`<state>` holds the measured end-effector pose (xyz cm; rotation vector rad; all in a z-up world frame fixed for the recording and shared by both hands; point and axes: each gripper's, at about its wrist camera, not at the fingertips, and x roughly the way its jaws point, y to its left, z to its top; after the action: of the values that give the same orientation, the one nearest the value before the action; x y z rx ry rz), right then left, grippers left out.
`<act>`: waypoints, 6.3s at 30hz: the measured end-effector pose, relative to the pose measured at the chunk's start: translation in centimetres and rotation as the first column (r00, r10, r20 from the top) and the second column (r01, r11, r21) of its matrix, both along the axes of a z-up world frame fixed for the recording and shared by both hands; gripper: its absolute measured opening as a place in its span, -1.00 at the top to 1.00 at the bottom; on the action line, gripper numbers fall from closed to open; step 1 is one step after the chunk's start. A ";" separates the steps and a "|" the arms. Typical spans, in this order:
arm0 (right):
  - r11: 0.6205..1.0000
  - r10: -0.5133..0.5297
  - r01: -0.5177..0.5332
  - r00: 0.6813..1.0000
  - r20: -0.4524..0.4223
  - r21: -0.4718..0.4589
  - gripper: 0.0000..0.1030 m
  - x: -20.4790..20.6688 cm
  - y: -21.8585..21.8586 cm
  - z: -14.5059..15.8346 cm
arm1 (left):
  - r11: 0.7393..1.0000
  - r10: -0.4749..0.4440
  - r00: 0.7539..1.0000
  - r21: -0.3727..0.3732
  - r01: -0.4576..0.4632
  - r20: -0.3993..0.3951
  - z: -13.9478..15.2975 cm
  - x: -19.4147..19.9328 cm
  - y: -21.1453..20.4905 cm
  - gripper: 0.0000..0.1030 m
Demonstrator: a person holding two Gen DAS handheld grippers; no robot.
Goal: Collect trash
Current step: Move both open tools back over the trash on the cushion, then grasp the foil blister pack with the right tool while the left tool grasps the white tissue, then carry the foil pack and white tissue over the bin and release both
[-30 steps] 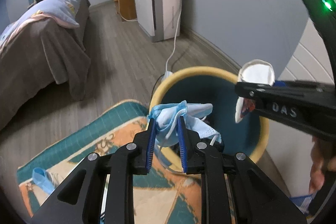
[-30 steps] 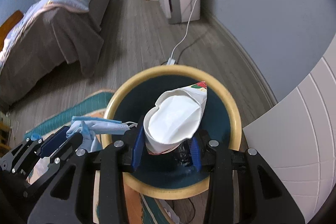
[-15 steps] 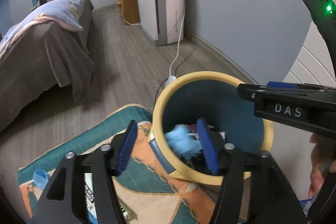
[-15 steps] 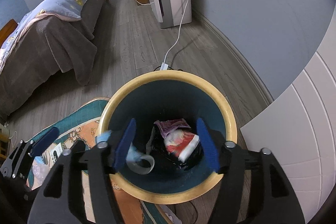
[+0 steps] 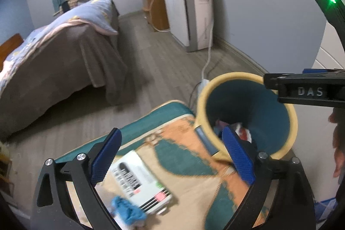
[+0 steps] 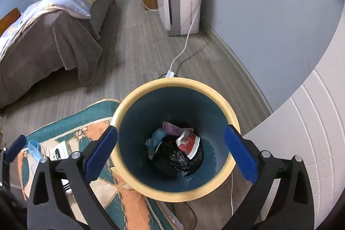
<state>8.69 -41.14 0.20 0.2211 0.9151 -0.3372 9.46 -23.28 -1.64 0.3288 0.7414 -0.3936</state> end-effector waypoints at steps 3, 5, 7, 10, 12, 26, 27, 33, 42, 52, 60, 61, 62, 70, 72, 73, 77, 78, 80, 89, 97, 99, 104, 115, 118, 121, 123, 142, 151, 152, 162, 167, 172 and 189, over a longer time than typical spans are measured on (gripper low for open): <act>0.999 0.025 -0.024 0.999 0.023 -0.029 -0.89 -0.7 1.8 1.1 | 0.999 0.041 0.999 -0.010 -0.041 0.002 1.0 -0.4 2.3 -0.84; 0.999 0.044 -0.043 0.999 0.032 -0.031 -0.89 -1.0 3.0 1.6 | 0.998 0.064 0.998 -0.013 -0.064 0.007 1.6 -0.8 4.0 -0.84; 0.998 0.065 -0.064 0.997 0.041 -0.024 -0.89 -1.4 4.2 1.9 | 0.996 0.084 0.996 -0.013 -0.083 0.021 2.3 -1.5 5.7 -0.85; 0.995 0.100 -0.099 0.994 0.053 -0.022 -0.89 -1.9 5.9 2.2 | 0.994 0.106 0.993 -0.004 -0.106 0.041 3.1 -2.6 8.1 -0.85; 0.993 0.119 -0.117 0.991 0.056 -0.025 -0.89 -2.2 7.0 2.3 | 0.992 0.123 0.992 -0.006 -0.123 0.041 3.5 -3.3 9.7 -0.85; 0.979 0.200 -0.199 0.980 -0.026 0.038 -0.89 -4.0 12.0 0.3 | 0.975 0.219 0.975 -0.013 -0.220 -0.022 0.9 -8.0 16.8 -0.86; 0.978 0.207 -0.205 0.978 -0.037 0.037 -0.89 -4.2 12.3 0.0 | 0.972 0.234 0.972 -0.019 -0.235 -0.036 0.6 -8.0 17.4 -0.86; 0.973 0.230 -0.226 0.968 -0.100 0.049 -0.89 -5.0 14.4 -1.6 | 0.944 0.321 0.945 -0.052 -0.325 -0.062 -0.2 -8.0 21.0 -0.85; 0.941 0.337 -0.336 0.923 -0.186 0.039 -0.89 -7.0 20.6 -5.1 | 0.928 0.367 0.927 -0.045 -0.371 -0.074 -0.1 -8.2 24.2 -0.86; 0.909 0.416 -0.406 0.867 -0.275 0.097 -0.89 -8.6 25.2 -9.9 | 0.906 0.420 0.898 -0.002 -0.424 -0.136 -1.2 -8.0 27.3 -0.86; 0.864 0.491 -0.496 0.799 -0.348 0.081 -0.89 -9.6 28.4 -12.5 | 0.888 0.444 0.881 -0.055 -0.457 -0.164 -0.9 -8.0 29.1 -0.86; 0.855 0.504 -0.512 0.786 -0.359 0.080 -0.89 -9.7 28.8 -12.8 | 0.888 0.443 0.881 -0.053 -0.456 -0.168 -0.9 -7.9 29.1 -0.86; 0.847 0.516 -0.525 0.774 -0.368 0.084 -0.89 -9.8 29.1 -13.1 | 0.889 0.442 0.881 -0.051 -0.456 -0.170 -0.9 -7.9 29.1 -0.86; 0.817 0.541 -0.573 0.718 -0.438 0.070 -0.79 -10.0 30.6 -15.0 | 0.889 0.441 0.879 -0.047 -0.455 -0.179 -1.2 -7.6 29.0 -0.86; 0.814 0.550 -0.574 0.709 -0.441 0.090 -0.46 -10.1 30.5 -15.1 | 0.890 0.440 0.880 -0.042 -0.454 -0.180 -1.3 -7.5 28.8 -0.86; 0.813 0.554 -0.573 0.709 -0.437 0.101 -0.41 -10.1 30.5 -15.1 | 0.891 0.439 0.880 -0.039 -0.453 -0.181 -1.3 -7.5 28.7 -0.86; 0.811 0.557 -0.577 0.709 -0.433 0.099 -0.40 -10.1 30.6 -14.5 | 0.895 0.434 0.883 -0.029 -0.446 -0.181 -1.6 -7.5 28.3 -0.86; 0.814 0.555 -0.572 0.712 -0.429 0.104 -0.39 -10.2 30.4 -14.3 | 0.896 0.432 0.884 -0.026 -0.443 -0.181 -1.6 -7.4 28.2 -0.86; 0.817 0.551 -0.569 0.717 -0.427 0.098 -0.39 -9.7 30.2 -13.3 | 0.897 0.430 0.884 -0.024 -0.441 -0.182 -1.7 -7.4 28.0 -0.86; 0.837 0.516 -0.546 0.757 -0.401 0.046 -0.33 -6.1 24.9 -6.6 | 0.915 0.399 0.896 0.013 -0.404 -0.195 -3.0 -6.9 26.4 -0.86; 0.915 0.403 -0.380 0.866 -0.297 0.136 -0.33 -2.8 18.2 -6.4 | 0.961 0.277 0.929 0.068 -0.268 -0.247 -6.0 -6.6 22.5 -0.85; 0.921 0.390 -0.365 0.867 -0.310 0.139 -0.33 -2.5 17.5 -6.9 | 0.972 0.235 0.930 0.059 -0.227 -0.282 -7.0 -6.6 21.3 -0.84; 0.922 0.387 -0.364 0.839 -0.383 0.134 -0.33 -1.6 17.3 -9.4 | 0.989 0.149 0.922 0.030 -0.148 -0.357 -8.9 -6.7 18.5 -0.52; 0.933 0.359 -0.317 0.776 -0.519 0.172 -0.35 -0.9 16.5 -14.8 | 0.996 0.065 0.898 0.089 -0.029 -0.435 -12.5 -7.0 14.4 -0.02; 0.930 0.365 -0.326 0.770 -0.524 0.169 -0.52 -0.7 16.6 -15.4 | 0.996 0.064 0.895 0.084 -0.030 -0.442 -12.8 -6.9 14.2 -0.02; 0.932 0.360 -0.320 0.768 -0.529 0.169 -0.55 -0.3 16.3 -16.0 | 0.996 0.062 0.892 0.088 -0.026 -0.447 -13.1 -6.6 14.0 -0.02; 0.932 0.361 -0.323 0.769 -0.528 0.168 -0.55 -0.2 16.5 -16.3 | 0.996 0.056 0.890 0.089 -0.018 -0.453 -13.3 -6.5 13.9 -0.01; 0.935 0.355 -0.340 0.905 -0.234 0.101 -0.30 0.7 16.8 -5.3 | 0.995 -0.031 0.944 -0.096 -0.001 -0.329 -7.3 -5.7 13.2 0.48; 0.936 0.352 -0.347 0.931 -0.103 0.060 -0.30 0.5 13.3 -0.2 | 0.995 -0.020 0.968 -0.099 -0.006 -0.251 -4.9 -6.0 13.0 0.48; 0.937 0.349 -0.345 0.932 -0.099 0.055 -0.30 0.3 13.2 0.3 | 0.995 -0.016 0.968 -0.100 -0.009 -0.250 -4.8 -5.8 13.1 0.48; 0.945 0.326 -0.326 0.945 -0.041 -0.003 -0.30 -0.4 8.8 2.6 | 0.997 0.003 0.972 -0.077 -0.021 -0.234 -4.3 -5.2 11.7 0.48; 0.954 0.297 -0.298 0.954 -0.045 -0.014 -0.30 -0.2 6.5 2.1 | 0.998 -0.007 0.974 -0.070 -0.009 -0.225 -3.5 -4.3 9.9 0.48; 0.961 0.274 -0.275 0.960 -0.064 -0.009 -0.30 0.2 4.5 1.0 | 0.998 -0.024 0.975 -0.069 0.009 -0.220 -3.1 -3.0 7.7 0.48; 0.992 0.120 -0.110 0.978 -0.168 0.066 -0.30 1.2 -2.5 -4.9 | 0.990 -0.135 0.963 -0.063 0.124 -0.233 -3.3 -0.1 0.0 0.47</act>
<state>9.85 -43.64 -4.69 0.1921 1.1045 -0.2256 9.37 -23.24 -4.91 0.2885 0.9457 -0.5807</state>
